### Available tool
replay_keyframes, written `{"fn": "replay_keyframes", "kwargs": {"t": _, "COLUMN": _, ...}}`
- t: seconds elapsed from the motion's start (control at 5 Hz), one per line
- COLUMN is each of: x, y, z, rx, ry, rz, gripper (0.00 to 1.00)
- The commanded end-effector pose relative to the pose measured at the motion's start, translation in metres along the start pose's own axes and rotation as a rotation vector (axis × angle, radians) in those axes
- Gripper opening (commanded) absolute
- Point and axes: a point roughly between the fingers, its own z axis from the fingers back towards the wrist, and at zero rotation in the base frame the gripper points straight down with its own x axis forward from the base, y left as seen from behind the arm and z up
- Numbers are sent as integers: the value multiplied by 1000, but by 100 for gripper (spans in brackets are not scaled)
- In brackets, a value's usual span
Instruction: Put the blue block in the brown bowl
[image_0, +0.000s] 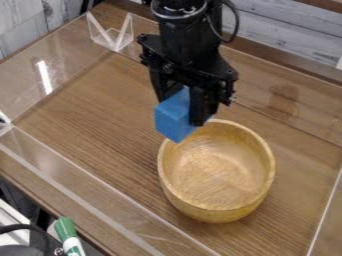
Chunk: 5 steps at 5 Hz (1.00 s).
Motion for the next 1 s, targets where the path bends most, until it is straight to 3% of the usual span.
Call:
{"fn": "replay_keyframes", "kwargs": {"t": 0.0, "x": 4, "y": -4, "z": 8, "rx": 2, "ry": -48, "rz": 1, "gripper": 0}}
{"fn": "replay_keyframes", "kwargs": {"t": 0.8, "x": 4, "y": -19, "z": -3, "rx": 1, "ry": -55, "rz": -3, "gripper": 0}}
